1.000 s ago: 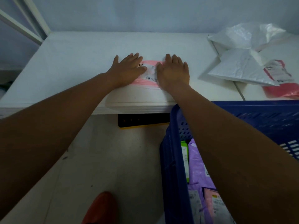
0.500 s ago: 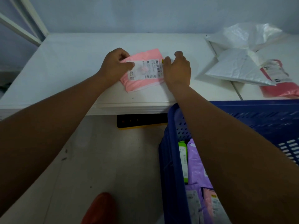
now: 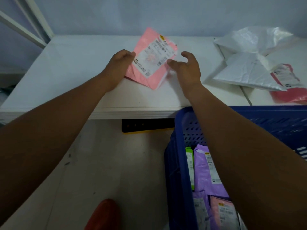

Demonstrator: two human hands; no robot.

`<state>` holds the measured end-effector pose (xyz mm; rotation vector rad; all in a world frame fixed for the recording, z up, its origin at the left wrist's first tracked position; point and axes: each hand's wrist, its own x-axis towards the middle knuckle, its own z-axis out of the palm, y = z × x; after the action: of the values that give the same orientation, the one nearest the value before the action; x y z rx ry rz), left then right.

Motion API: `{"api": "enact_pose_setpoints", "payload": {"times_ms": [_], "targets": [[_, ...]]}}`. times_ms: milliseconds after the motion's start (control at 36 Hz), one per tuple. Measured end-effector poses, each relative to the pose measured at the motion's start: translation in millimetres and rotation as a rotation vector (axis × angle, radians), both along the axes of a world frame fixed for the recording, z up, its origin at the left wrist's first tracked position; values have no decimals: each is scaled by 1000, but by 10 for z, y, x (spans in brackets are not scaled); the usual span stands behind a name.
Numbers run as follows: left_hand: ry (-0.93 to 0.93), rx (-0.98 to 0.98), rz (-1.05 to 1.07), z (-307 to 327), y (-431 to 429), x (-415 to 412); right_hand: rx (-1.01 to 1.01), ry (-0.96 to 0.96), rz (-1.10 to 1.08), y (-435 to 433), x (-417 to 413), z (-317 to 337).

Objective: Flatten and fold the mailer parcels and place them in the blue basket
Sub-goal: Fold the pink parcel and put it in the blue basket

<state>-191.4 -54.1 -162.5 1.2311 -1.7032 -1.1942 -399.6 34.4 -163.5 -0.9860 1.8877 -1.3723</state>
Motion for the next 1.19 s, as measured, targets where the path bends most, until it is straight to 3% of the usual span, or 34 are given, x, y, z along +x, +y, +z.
{"api": "enact_pose_setpoints", "payload": {"times_ms": [250,528,667,917,1195], "targets": [[40,122,-184,68,80,-9,-69,-126,-38,-89,-63,-90],[-105,64,-215,273,134,44,-70,-103,91,164,-152,135],[-193,160,-310,367,368,-2,-46,-121,162,376,-299,359],[-220,212,-369,961,1150,-322,12,-201,227,1183,-699,939],[-274,311,-470,1010,2187,-1220,161,-234,314,2348,-1626,1096]]}}
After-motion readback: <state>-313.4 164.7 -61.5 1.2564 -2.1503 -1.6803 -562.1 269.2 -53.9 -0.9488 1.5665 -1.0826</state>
